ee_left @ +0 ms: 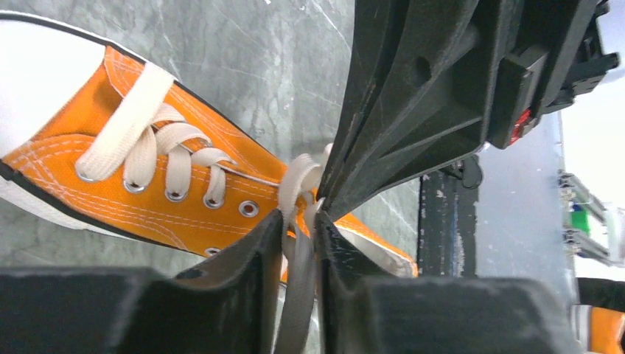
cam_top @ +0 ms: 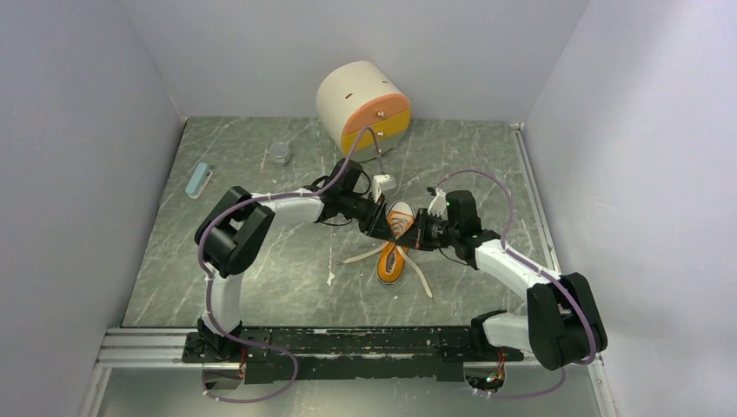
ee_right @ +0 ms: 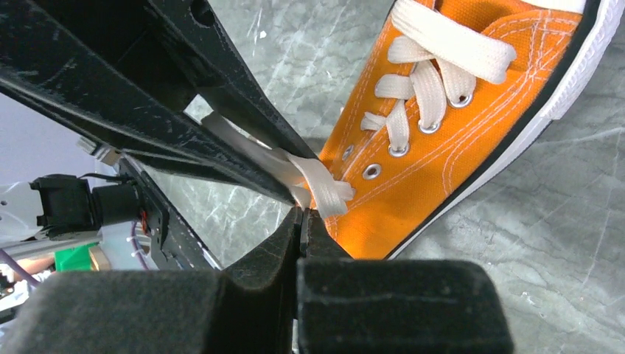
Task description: Tie the shoes
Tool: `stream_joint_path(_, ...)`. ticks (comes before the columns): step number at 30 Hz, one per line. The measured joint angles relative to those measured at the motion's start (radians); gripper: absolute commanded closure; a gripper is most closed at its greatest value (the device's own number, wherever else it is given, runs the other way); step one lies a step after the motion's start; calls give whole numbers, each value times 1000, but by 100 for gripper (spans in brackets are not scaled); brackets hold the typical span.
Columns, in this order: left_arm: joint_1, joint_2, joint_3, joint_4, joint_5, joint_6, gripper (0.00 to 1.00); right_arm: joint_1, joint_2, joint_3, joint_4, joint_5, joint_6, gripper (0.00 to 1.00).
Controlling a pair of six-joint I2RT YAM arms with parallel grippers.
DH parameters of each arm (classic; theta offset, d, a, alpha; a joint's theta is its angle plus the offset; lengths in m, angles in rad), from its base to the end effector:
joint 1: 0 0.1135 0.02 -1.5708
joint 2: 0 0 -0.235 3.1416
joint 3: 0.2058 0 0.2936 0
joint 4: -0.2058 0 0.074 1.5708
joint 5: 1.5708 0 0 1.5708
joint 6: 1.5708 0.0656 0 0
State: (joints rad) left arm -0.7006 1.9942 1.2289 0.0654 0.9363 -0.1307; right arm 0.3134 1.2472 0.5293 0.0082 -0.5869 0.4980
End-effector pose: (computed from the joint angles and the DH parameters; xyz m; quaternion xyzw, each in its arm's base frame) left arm 0.3113 -0.3316 0.0992 0.4101 0.7230 -0.5263 0.1792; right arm 0.2730 0.1267 0.1086 -0.0400 0.8773 0.3992 0.2634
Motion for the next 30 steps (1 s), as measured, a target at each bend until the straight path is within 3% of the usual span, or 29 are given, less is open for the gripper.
stream_joint_path(2,-3,0,-1,9,-13,-7,94,0,0,8,-7,0,0,84)
stream_joint_path(8,-3,0,-23,48,-77,-27,95,-17,-23,60,-106,22,-11,59)
stream_joint_path(14,-3,-3,-42,69,-105,-42,95,-31,-11,138,-193,48,-64,54)
stream_joint_path(24,-3,-17,-50,99,-124,-63,95,-40,145,213,-216,13,-123,59)
stream_joint_path(28,-5,-18,-63,137,-129,-101,95,-40,164,213,-209,-14,-124,87)
stream_joint_path(30,-7,-18,-73,161,-137,-123,95,-39,164,213,-195,-29,-119,92)
